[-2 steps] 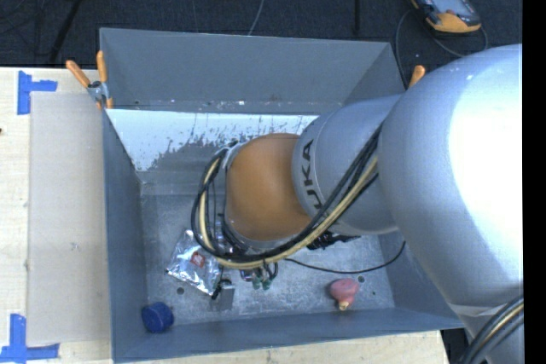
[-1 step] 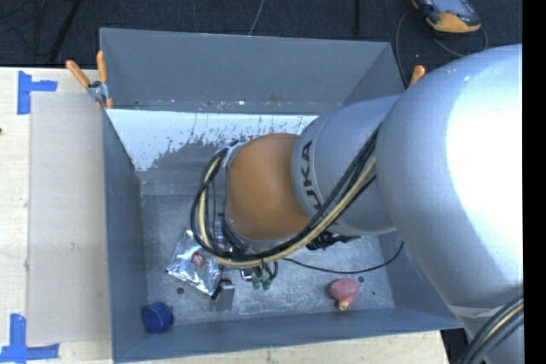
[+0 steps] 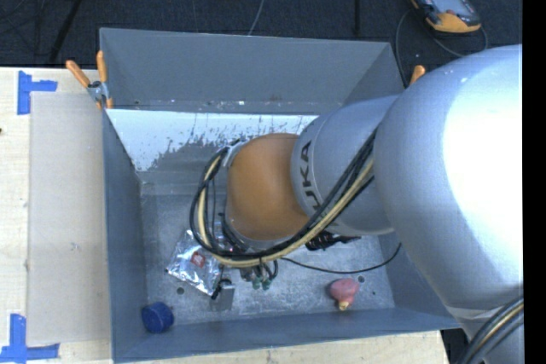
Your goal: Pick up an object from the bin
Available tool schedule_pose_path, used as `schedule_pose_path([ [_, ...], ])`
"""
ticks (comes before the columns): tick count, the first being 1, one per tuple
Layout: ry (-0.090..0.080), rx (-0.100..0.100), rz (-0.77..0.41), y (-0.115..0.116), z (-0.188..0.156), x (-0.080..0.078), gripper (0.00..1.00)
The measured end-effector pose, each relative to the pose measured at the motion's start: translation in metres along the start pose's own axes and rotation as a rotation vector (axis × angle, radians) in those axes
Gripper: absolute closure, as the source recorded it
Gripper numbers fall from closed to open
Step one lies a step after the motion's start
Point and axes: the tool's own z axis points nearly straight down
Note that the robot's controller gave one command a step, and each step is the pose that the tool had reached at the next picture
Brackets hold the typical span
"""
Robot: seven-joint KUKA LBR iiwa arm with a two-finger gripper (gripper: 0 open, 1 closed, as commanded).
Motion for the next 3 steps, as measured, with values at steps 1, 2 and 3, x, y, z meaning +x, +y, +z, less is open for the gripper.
schedule_pose_path([
  [1, 0.001, -0.001, 0.009, 0.000, 0.000, 0.000, 0.00],
  [2, 0.002, -0.001, 0.009, 0.000, 0.000, 0.000, 1.00],
  [3, -0.014, -0.007, 0.017, 0.000, -0.044, 0.000, 1.00],
])
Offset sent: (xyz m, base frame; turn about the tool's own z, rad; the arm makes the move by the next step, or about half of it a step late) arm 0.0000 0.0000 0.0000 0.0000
